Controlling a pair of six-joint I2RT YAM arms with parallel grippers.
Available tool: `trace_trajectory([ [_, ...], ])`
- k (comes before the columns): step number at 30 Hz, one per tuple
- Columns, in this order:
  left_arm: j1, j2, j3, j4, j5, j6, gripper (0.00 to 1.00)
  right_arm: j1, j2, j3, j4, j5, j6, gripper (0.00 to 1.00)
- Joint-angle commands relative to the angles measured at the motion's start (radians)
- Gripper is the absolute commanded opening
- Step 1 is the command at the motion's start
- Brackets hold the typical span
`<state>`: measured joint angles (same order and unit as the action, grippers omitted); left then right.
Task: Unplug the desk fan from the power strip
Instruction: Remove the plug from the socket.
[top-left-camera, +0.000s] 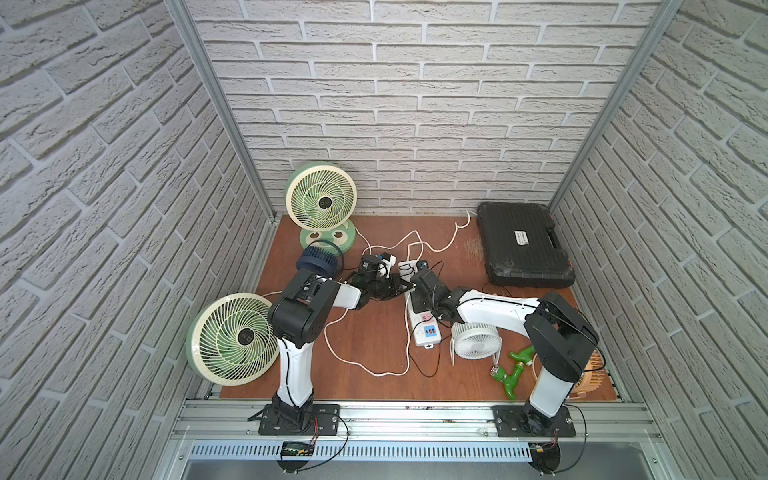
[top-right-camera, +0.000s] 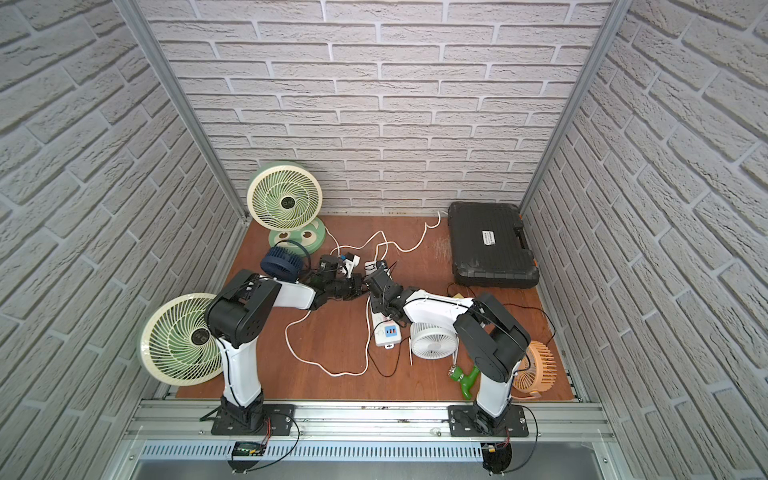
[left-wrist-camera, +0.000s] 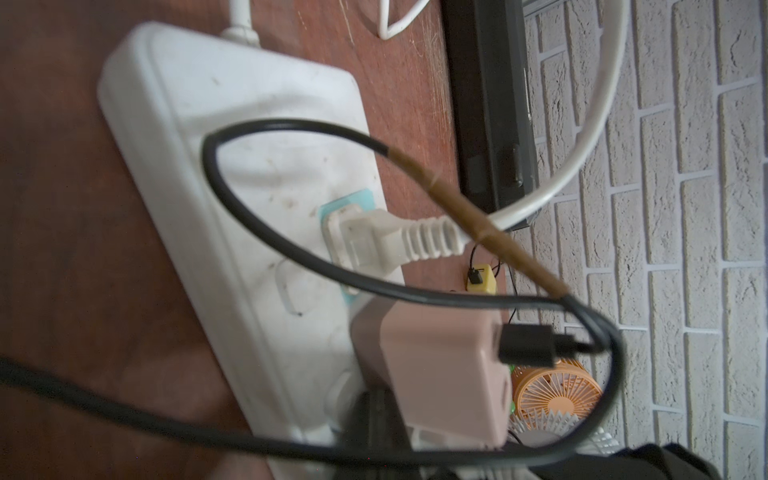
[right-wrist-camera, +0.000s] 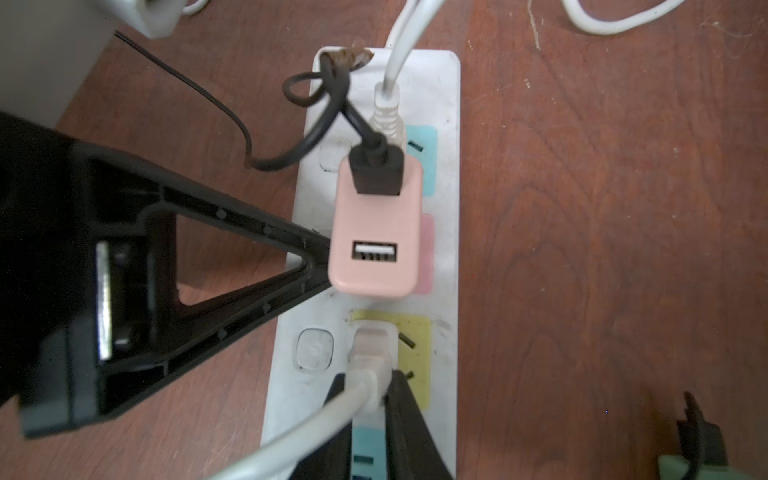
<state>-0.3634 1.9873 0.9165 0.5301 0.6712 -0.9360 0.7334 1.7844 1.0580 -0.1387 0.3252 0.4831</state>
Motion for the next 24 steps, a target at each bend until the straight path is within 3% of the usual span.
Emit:
trace_trajectory([
  [1, 0.004, 0.032, -0.029, -0.133, -0.068, 0.022, 0.0, -0.031, -0.045, -0.033, 0.038, -0.029, 0.039, 0.11],
  [5, 0.003, 0.031, -0.03, -0.133, -0.07, 0.021, 0.0, -0.057, -0.055, -0.056, 0.081, -0.103, 0.053, 0.11],
  [12, 0.002, 0.032, -0.031, -0.131, -0.071, 0.02, 0.0, 0.019, -0.019, 0.03, -0.047, 0.051, -0.01, 0.11],
  [18, 0.003, 0.03, -0.032, -0.132, -0.07, 0.02, 0.0, -0.019, -0.058, -0.027, 0.033, -0.027, 0.024, 0.11],
  [24, 0.006, 0.027, -0.035, -0.133, -0.068, 0.02, 0.0, -0.021, -0.053, -0.003, -0.01, -0.011, 0.014, 0.11],
])
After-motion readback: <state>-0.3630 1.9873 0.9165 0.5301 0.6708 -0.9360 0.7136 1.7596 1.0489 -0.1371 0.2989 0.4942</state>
